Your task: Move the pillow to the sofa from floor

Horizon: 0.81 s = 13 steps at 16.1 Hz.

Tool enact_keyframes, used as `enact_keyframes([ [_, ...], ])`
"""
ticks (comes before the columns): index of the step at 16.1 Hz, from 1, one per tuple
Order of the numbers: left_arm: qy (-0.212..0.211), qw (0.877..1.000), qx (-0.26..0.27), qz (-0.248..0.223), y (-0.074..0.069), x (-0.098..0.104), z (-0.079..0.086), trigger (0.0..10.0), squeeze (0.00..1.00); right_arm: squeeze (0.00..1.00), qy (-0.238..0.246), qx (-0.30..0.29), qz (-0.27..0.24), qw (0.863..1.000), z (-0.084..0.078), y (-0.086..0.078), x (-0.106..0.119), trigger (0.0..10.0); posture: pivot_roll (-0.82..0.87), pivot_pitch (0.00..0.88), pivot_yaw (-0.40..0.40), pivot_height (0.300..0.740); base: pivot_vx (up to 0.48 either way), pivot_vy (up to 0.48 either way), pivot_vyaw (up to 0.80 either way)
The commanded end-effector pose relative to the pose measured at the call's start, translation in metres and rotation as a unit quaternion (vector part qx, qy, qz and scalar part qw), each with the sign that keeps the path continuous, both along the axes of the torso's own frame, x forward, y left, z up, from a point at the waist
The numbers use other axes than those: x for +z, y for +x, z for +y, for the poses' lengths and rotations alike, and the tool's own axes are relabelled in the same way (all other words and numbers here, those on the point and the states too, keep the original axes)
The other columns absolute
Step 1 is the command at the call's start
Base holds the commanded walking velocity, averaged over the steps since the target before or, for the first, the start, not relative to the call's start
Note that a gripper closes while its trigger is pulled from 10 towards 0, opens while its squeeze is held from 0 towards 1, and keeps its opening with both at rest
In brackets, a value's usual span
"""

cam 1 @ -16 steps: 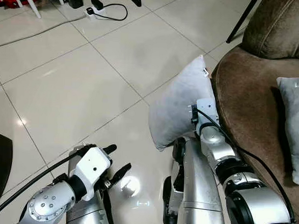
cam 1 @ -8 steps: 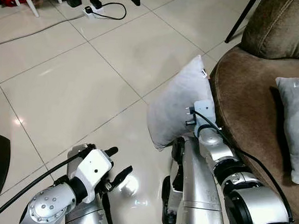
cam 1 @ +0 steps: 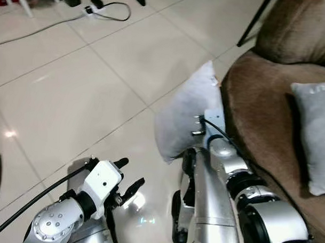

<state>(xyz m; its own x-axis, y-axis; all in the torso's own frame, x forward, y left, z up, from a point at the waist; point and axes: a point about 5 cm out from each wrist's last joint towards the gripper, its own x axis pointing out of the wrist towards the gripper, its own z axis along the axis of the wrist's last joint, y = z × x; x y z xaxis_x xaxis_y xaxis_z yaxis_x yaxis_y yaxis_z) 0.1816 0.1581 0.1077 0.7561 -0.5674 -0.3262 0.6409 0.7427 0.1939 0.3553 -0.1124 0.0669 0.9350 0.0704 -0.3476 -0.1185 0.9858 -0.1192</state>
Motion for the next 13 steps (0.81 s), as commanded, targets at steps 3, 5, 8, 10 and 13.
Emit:
enact_keyframes([
  [3,0.003,0.998,0.061,-0.027,0.006,-0.002,0.008,10.0,0.00,0.00,0.102,0.065,-0.019,0.992,0.014,-0.007,0.001,0.0,0.02,0.130,-0.123,0.440,0.000,0.000,0.00],
  [5,0.003,0.990,0.133,-0.052,0.016,0.004,0.016,10.0,0.00,0.00,0.185,0.097,-0.056,0.976,0.015,-0.016,0.014,0.0,0.02,0.064,-0.121,0.440,0.000,0.000,0.00],
  [8,-0.007,0.981,0.174,-0.088,0.033,0.012,0.021,10.0,0.00,0.00,0.240,0.104,-0.115,0.958,0.011,-0.031,0.035,4.7,0.04,0.007,-0.096,0.440,0.000,0.000,0.00],
  [10,-0.014,0.978,0.180,-0.102,0.044,0.016,0.023,10.0,0.00,0.00,0.227,0.129,-0.115,0.958,0.012,-0.037,0.038,10.0,0.03,0.000,-0.076,0.440,0.000,0.000,0.00],
  [13,-0.014,0.976,0.184,-0.115,0.056,0.019,0.026,10.0,0.00,0.00,0.224,0.138,-0.137,0.955,0.010,-0.047,0.053,10.0,0.02,0.000,-0.051,0.455,0.000,0.000,0.00],
])
